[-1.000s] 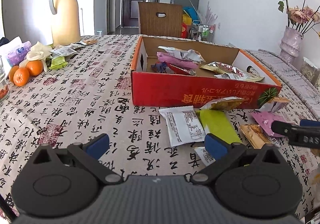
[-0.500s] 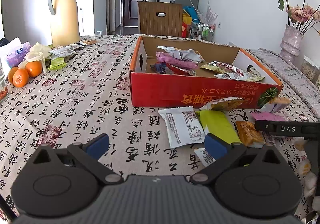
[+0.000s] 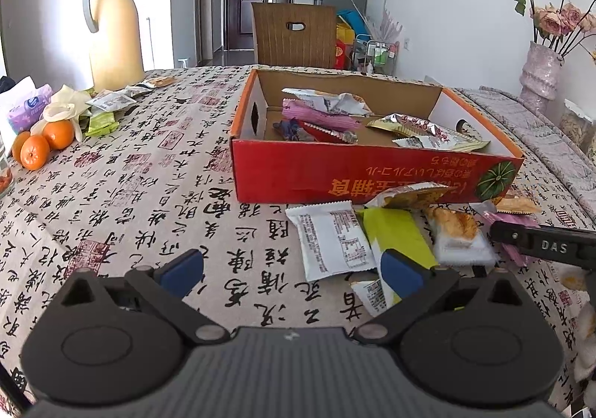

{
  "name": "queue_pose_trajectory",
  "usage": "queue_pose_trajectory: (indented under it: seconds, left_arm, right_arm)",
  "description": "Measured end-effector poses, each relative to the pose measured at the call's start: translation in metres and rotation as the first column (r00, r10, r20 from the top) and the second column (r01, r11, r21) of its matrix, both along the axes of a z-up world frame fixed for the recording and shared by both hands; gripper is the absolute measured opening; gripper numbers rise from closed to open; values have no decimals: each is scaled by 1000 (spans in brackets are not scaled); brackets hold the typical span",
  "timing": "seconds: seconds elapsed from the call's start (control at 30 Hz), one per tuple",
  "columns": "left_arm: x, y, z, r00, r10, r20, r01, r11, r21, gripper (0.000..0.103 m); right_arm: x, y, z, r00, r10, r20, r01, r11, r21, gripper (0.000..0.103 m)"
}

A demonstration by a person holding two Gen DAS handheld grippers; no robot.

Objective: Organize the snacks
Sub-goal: 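Grasp the pink square packet with the right tool while the left tool grasps the green bar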

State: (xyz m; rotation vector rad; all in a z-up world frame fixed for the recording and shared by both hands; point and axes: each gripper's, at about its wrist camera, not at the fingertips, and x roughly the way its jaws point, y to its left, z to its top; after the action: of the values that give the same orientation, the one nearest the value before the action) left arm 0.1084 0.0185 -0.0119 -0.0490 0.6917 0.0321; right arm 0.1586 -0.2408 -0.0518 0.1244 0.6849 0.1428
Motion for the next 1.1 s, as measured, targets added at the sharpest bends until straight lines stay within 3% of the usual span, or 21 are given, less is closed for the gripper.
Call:
queue_pose_trajectory:
  seconds: [0.37, 0.83, 0.93, 1.1]
  left_arm:
    - [19, -32, 2, 998, -51, -37, 51, 999, 16, 103]
    - [39, -69, -14, 991, -66, -112, 74, 995, 66, 102]
    - [41, -70, -17, 989, -72, -129, 80, 995, 56, 88]
    - [43, -69, -21, 984, -93, -151, 97, 995, 21, 54]
  right_arm:
    - [-42, -9, 13, 995, -17, 100, 19, 1000, -19, 64]
    - [-56, -22, 6, 995, -33, 95, 31, 999, 18, 64]
    - [-56, -22, 4, 995, -30, 91, 28, 999, 25, 64]
    - [-57, -21, 2, 996, -24, 86, 22, 999, 31, 64]
